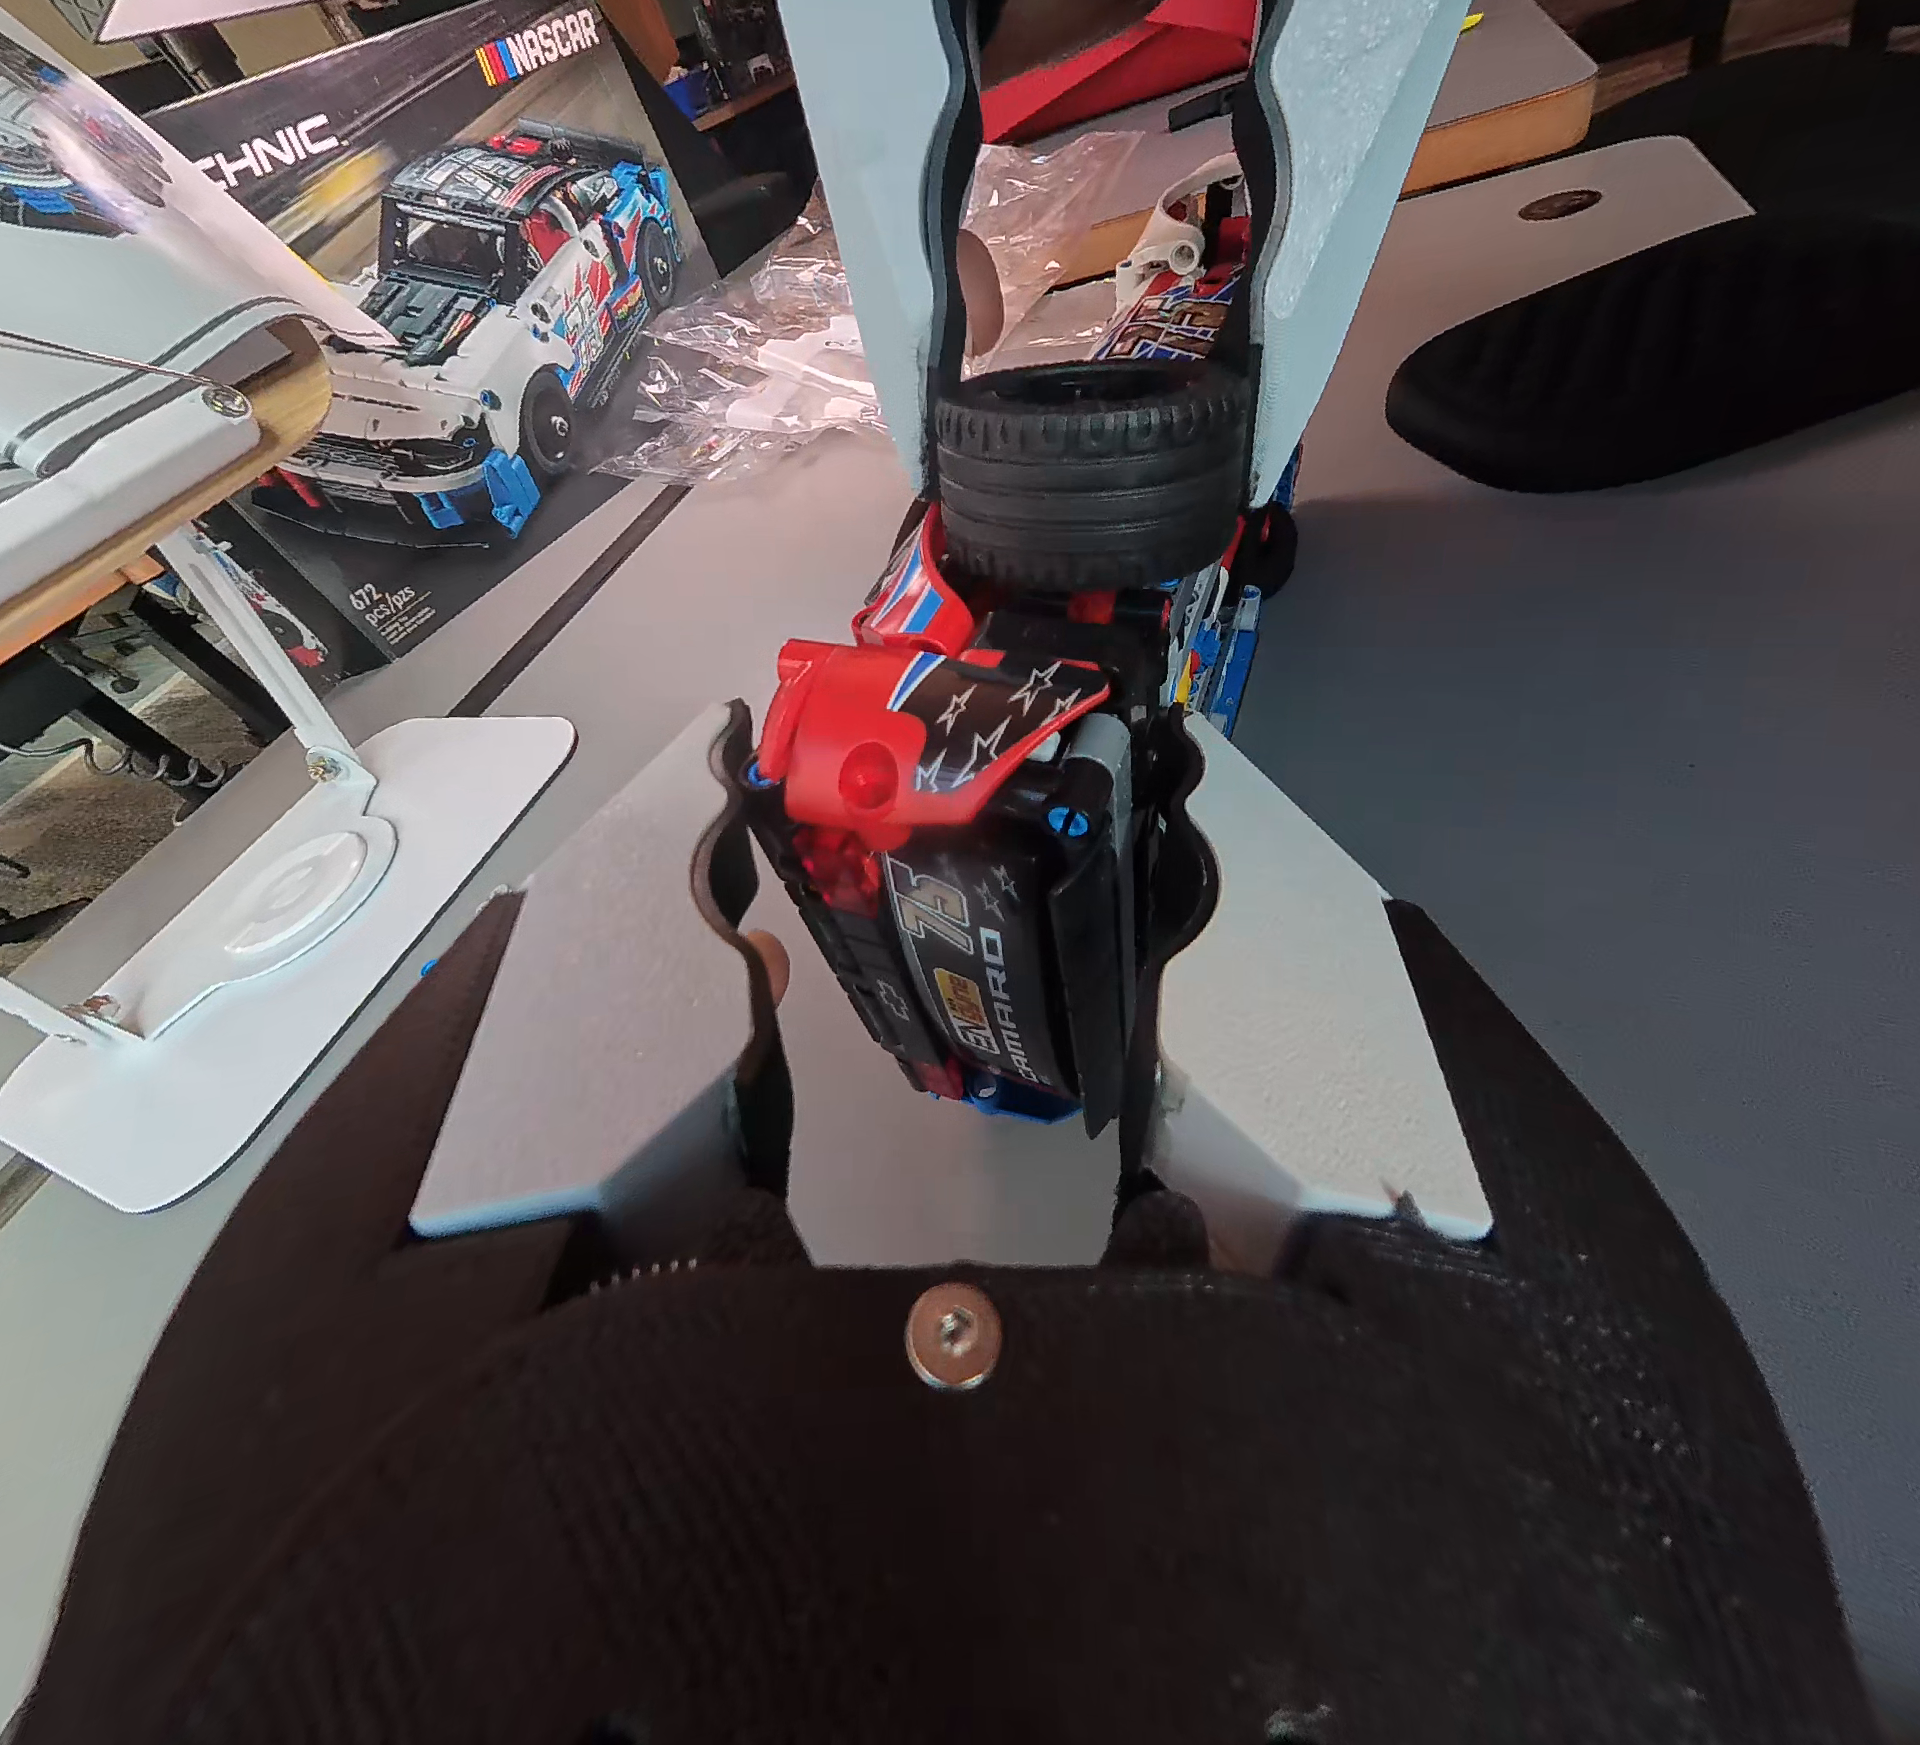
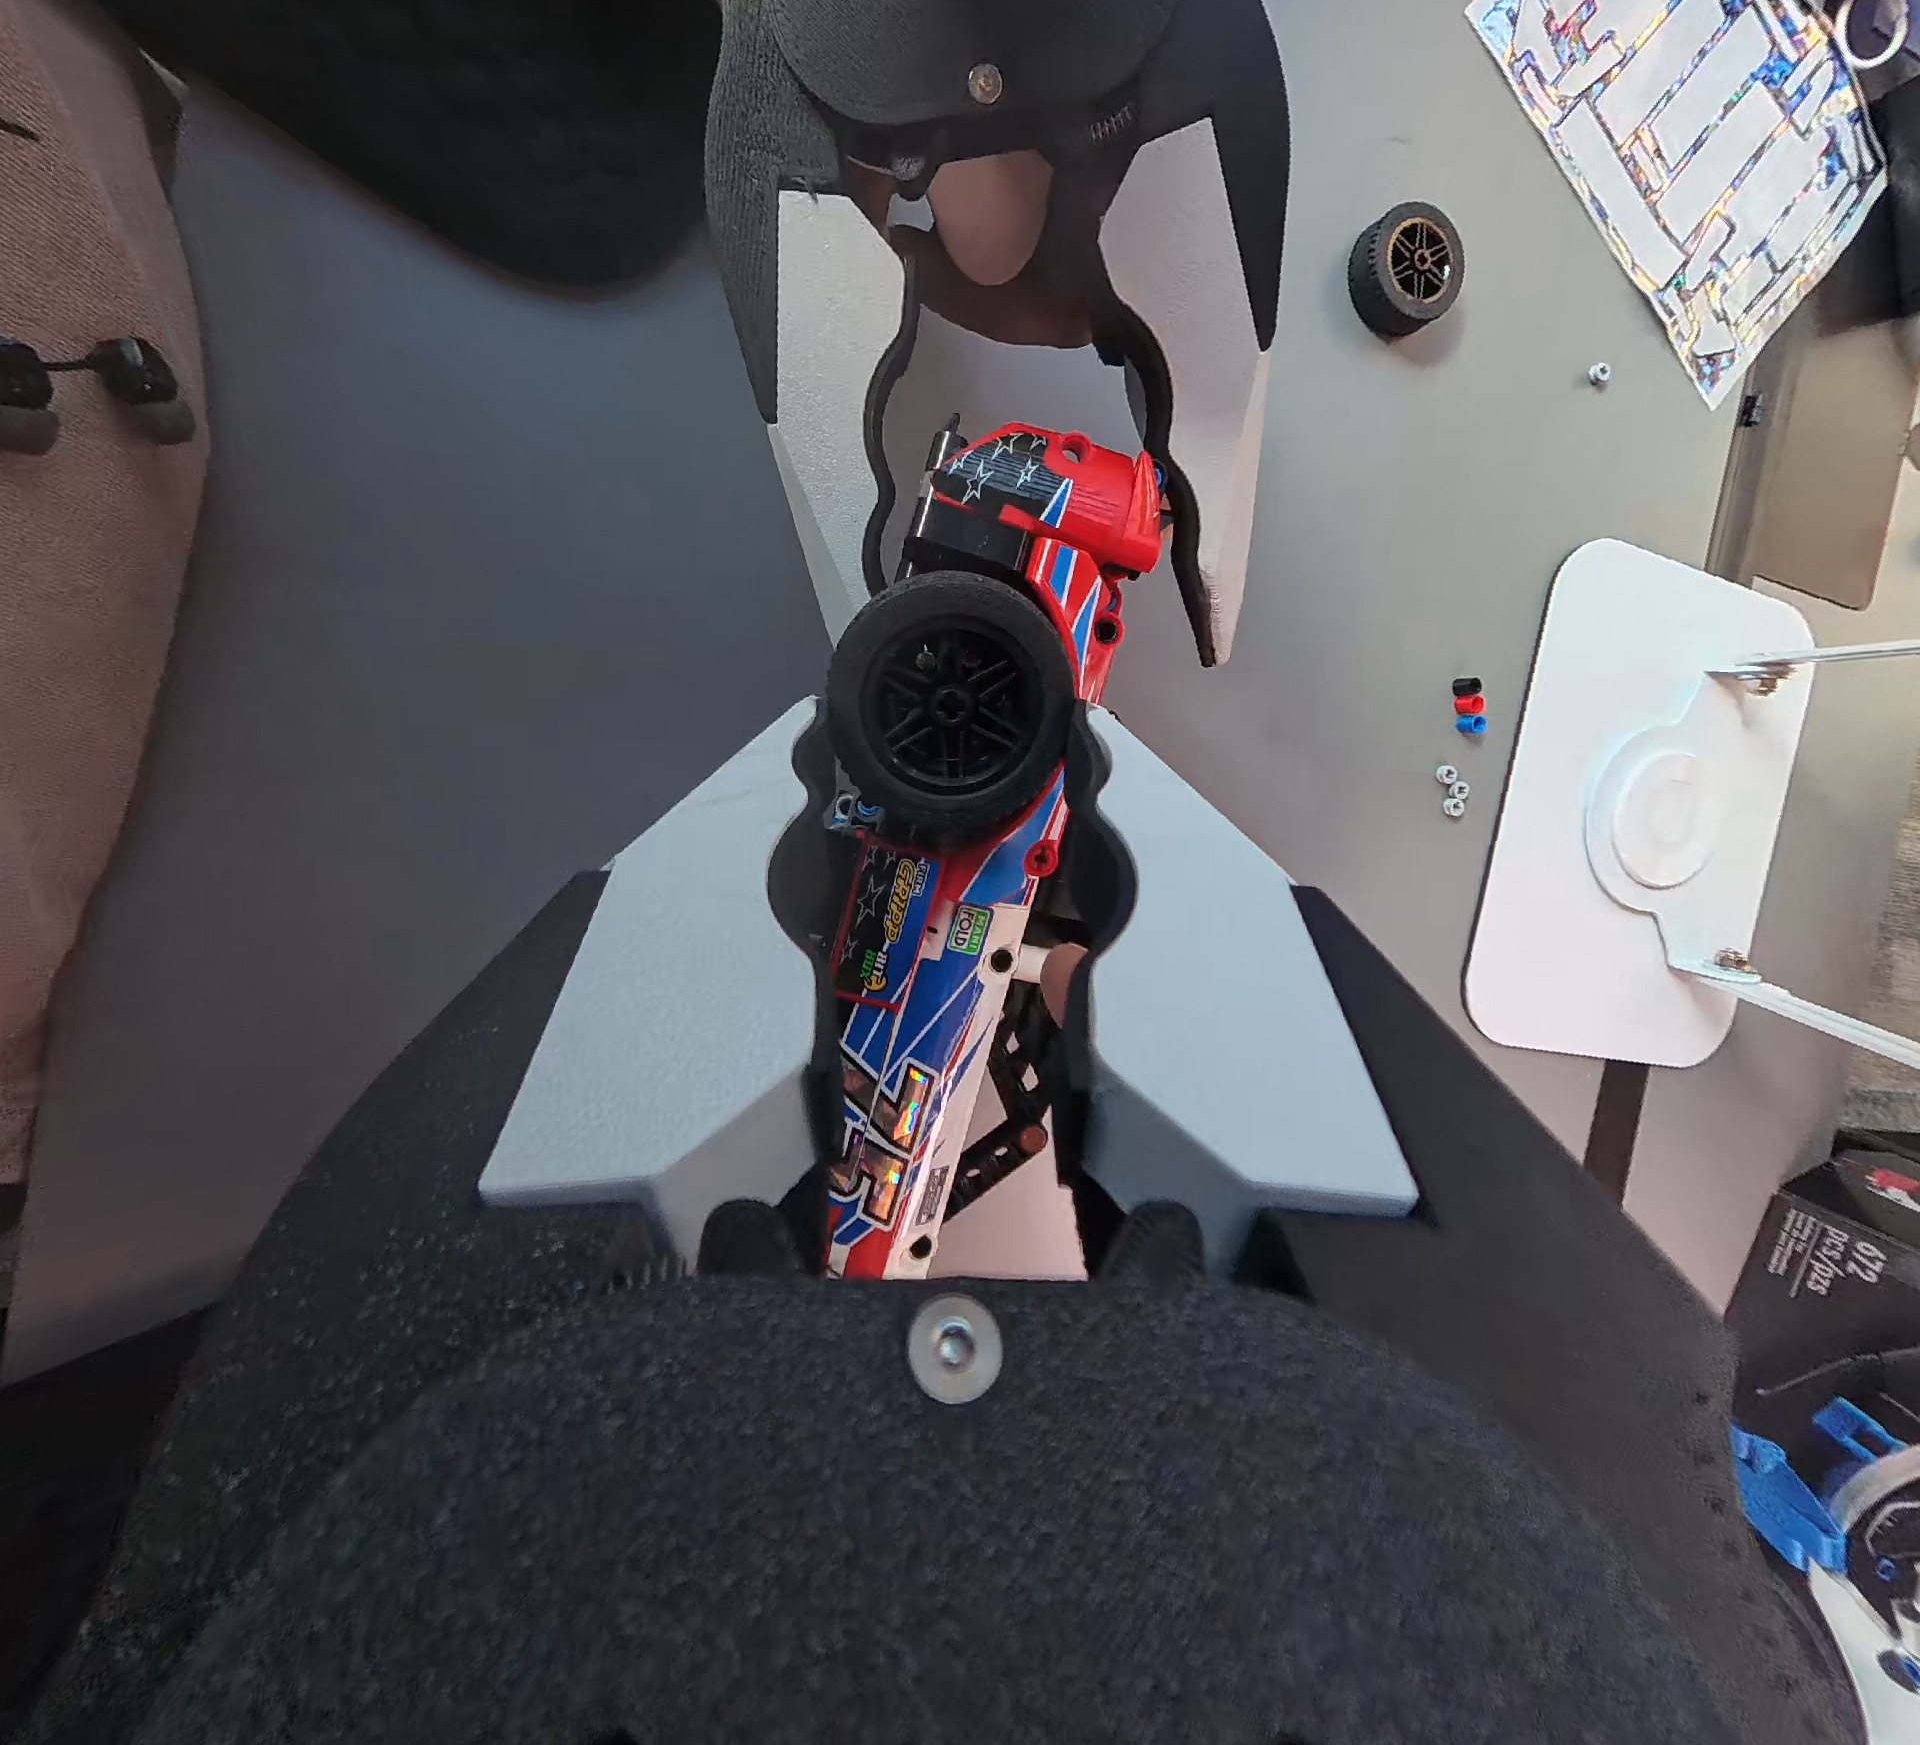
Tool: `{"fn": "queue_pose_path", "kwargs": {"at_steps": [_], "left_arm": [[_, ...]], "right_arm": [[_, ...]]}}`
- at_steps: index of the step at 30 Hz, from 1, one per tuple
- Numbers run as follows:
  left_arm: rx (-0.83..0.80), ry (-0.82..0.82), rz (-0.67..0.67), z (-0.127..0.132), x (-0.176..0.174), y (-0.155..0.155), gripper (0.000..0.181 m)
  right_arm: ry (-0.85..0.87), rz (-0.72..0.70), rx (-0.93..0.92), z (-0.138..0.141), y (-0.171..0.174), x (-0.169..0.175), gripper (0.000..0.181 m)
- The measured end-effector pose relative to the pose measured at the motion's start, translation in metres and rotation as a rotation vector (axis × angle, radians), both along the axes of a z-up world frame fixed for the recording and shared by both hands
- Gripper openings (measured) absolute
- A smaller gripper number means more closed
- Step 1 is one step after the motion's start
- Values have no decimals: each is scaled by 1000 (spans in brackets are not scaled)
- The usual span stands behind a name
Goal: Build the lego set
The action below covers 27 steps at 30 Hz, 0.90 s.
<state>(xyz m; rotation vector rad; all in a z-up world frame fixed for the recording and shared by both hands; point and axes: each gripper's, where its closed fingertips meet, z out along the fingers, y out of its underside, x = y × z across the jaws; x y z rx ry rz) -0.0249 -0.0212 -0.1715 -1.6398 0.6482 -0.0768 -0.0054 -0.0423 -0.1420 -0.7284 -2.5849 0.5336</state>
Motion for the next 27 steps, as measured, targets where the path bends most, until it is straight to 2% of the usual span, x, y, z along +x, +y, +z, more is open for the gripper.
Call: {"fn": "queue_pose_path", "kwargs": {"at_steps": [8,13,22,27], "left_arm": [[-19,-28,66,0,-4,3,76],[-4,-8,85,0,-4,1,76],[20,10,75,1,-2,-1,76],[23,2,80,1,-2,-1,76]], "right_arm": [[-50,-236,13,0,7,-3,42],[-21,-287,11,1,4,-3,42],[41,-132,-53,1,0,-1,43],[49,-93,-112,1,0,-2,42]]}}
